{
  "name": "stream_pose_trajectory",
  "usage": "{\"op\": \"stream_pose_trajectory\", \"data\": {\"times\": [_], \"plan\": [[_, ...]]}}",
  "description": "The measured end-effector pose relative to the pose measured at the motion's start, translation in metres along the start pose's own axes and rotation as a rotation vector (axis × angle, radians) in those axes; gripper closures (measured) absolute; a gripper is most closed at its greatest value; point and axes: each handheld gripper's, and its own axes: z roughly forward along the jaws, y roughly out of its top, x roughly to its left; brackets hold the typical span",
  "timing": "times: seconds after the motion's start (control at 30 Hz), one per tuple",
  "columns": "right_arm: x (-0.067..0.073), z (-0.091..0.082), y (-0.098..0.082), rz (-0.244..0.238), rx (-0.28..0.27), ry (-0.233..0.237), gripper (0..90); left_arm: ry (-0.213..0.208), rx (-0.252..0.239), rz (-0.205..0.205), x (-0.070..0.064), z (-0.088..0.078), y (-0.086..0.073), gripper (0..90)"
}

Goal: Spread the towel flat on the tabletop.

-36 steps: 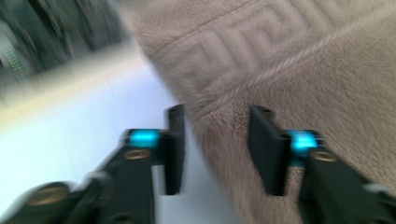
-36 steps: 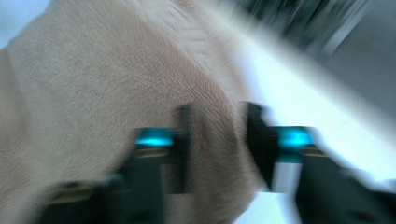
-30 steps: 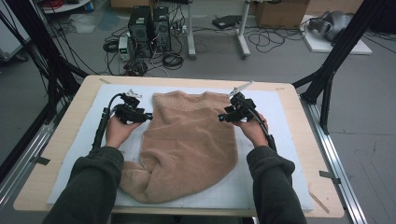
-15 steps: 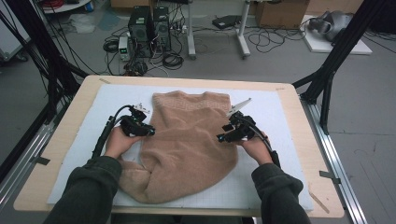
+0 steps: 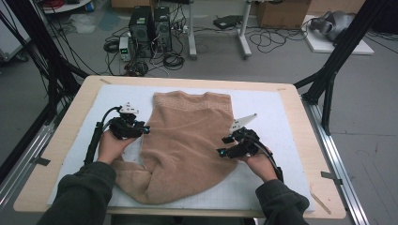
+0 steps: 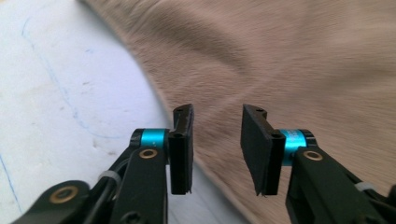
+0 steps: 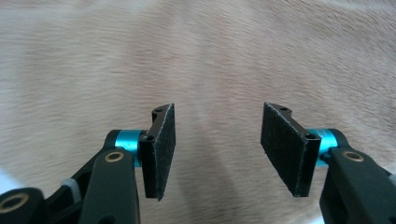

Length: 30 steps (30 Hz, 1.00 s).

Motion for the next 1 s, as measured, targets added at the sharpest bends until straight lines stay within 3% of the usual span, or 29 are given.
{"op": "stream_pose_trajectory", "data": {"times": [0.07, 0.13, 0.2, 0.3, 0.37, 0.43, 0.5, 0.57, 0.6, 0.63, 0.67, 0.77, 0.9, 1.0], "plan": [[0.011, -0.004, -0.003, -0.012, -0.027, 0.014, 45.1, -0.059, -0.021, 0.009, -0.01, -0.011, -0.004, 58.7], [0.021, -0.006, -0.007, -0.03, -0.049, 0.03, 45.6, -0.086, -0.028, 0.037, -0.023, -0.021, -0.01, 56.8], [0.035, -0.005, -0.011, -0.053, -0.058, 0.045, 45.7, -0.137, -0.008, 0.066, -0.037, -0.028, -0.016, 51.1], [0.049, -0.002, -0.018, -0.084, -0.037, 0.079, 45.0, -0.192, -0.007, 0.114, -0.055, -0.031, -0.028, 48.4], [0.058, 0.0, -0.023, -0.112, -0.012, 0.088, 44.4, -0.179, 0.025, 0.139, -0.06, -0.026, -0.035, 48.6], [0.064, 0.003, -0.026, -0.122, 0.019, 0.084, 44.8, -0.187, 0.068, 0.148, -0.061, -0.018, -0.04, 53.8], [0.065, 0.009, -0.029, -0.132, 0.033, 0.089, 48.0, -0.211, 0.079, 0.163, -0.064, -0.011, -0.045, 71.1], [0.065, 0.017, -0.029, -0.141, 0.049, 0.103, 59.6, -0.208, 0.089, 0.168, -0.067, -0.006, -0.047, 82.5], [0.066, 0.019, -0.029, -0.161, 0.045, 0.095, 66.2, -0.204, 0.09, 0.162, -0.068, -0.006, -0.046, 83.6], [0.064, 0.019, -0.029, -0.168, 0.034, 0.115, 77.0, -0.195, 0.084, 0.16, -0.067, -0.007, -0.045, 84.2], [0.061, 0.018, -0.027, -0.162, 0.028, 0.143, 81.9, -0.187, 0.078, 0.157, -0.067, -0.009, -0.043, 84.5], [0.055, 0.01, -0.018, -0.147, 0.013, 0.146, 83.6, -0.161, 0.01, 0.119, -0.059, -0.018, -0.035, 84.8], [0.041, -0.011, 0.006, -0.136, -0.073, 0.041, 84.0, -0.088, -0.041, 0.058, -0.043, -0.018, -0.016, 85.0], [0.023, -0.013, 0.022, -0.094, -0.085, -0.033, 83.9, -0.05, -0.03, 0.01, -0.03, -0.006, -0.006, 85.0]]}}
